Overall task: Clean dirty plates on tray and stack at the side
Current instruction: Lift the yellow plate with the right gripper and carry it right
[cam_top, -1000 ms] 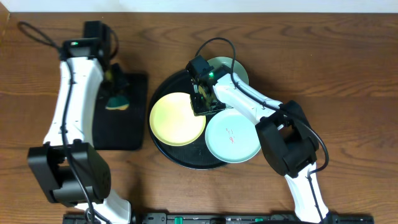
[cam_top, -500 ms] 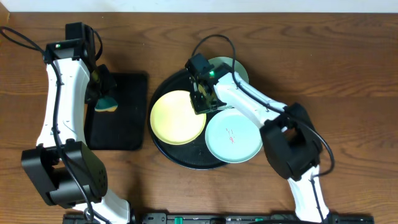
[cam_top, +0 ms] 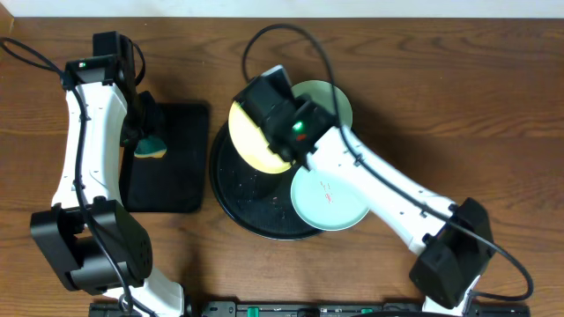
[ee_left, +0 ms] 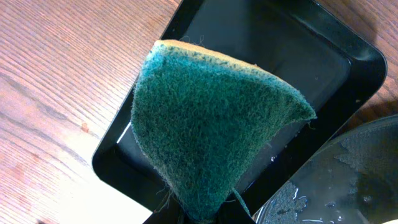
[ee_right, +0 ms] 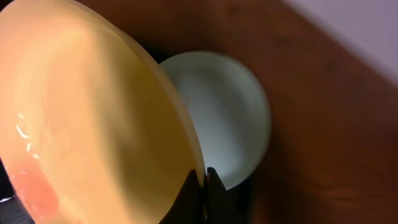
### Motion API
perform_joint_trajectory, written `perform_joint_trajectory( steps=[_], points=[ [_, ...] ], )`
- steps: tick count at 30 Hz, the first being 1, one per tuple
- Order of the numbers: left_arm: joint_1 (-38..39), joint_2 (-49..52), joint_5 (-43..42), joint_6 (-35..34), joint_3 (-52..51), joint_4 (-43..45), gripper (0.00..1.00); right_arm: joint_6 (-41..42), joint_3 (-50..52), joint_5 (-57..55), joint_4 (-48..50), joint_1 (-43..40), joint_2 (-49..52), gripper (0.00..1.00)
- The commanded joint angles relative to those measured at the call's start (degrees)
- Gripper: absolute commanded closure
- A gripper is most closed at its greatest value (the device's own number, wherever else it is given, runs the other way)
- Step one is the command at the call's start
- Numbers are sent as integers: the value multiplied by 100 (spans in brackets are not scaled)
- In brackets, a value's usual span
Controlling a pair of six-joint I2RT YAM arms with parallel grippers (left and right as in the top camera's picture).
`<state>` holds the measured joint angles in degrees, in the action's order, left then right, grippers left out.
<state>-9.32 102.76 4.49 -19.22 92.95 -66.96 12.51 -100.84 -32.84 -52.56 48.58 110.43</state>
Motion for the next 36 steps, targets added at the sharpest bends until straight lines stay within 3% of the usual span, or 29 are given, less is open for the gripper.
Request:
perform_joint_trajectory(
  steps=[1, 11, 20, 30, 36],
  points=[
    [-26, -22, 70, 96, 70, -2, 92, -343, -87, -2031, 11, 529, -98, 99],
    [-26, -22, 70, 98, 68, -2, 93, -341, -87, -3893, 142, 1296, -101, 99],
    [-26, -22, 70, 96, 68, -2, 92, -339, -87, -4227, 352, 1377, -105, 99],
    [-26, -22, 70, 98, 68, -2, 92, -337, -83, -1528, 131, 1047, -103, 99],
    [-24, -22, 68, 98, 68, -7, 92, -267, -83, 1517, 140, 160, -105, 99]
  ],
)
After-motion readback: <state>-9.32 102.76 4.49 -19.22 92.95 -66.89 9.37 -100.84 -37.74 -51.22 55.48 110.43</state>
